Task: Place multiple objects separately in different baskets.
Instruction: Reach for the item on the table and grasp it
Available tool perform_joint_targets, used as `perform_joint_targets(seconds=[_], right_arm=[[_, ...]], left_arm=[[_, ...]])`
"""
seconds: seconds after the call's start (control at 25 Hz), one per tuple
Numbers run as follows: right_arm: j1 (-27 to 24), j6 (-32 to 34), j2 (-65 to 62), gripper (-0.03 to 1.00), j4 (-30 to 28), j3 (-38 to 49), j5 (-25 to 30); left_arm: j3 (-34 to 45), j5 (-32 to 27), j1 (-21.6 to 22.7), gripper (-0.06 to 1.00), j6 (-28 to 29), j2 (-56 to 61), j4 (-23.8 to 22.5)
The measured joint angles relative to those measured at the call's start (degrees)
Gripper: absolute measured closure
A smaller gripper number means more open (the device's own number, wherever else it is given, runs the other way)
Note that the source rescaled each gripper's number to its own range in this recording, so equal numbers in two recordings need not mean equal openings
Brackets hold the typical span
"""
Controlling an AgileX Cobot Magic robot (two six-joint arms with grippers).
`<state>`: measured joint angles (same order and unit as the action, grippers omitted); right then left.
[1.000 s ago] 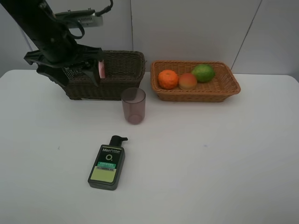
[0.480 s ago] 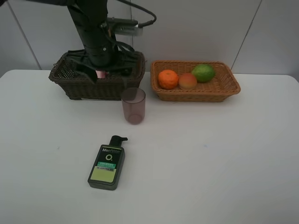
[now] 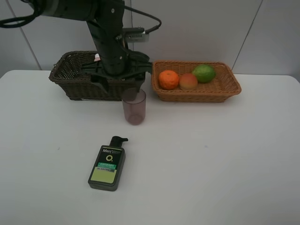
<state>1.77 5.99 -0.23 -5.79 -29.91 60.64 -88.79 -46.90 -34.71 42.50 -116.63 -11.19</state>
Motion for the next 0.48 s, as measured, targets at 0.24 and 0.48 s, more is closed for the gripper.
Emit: perform_joint_targets(seconds=[0.24, 0.48], right_arm=[[0.00, 0.00, 0.00, 0.11, 0.00, 0.00, 0.00], [0.00, 0.00, 0.00, 0.11, 0.00, 0.00, 0.00]], left_arm=[[0.00, -0.43, 0.60, -0.05, 0.25, -2.33, 0.26], [0.00, -0.97, 1.50, -0.05, 0.25, -2.66, 0.52]])
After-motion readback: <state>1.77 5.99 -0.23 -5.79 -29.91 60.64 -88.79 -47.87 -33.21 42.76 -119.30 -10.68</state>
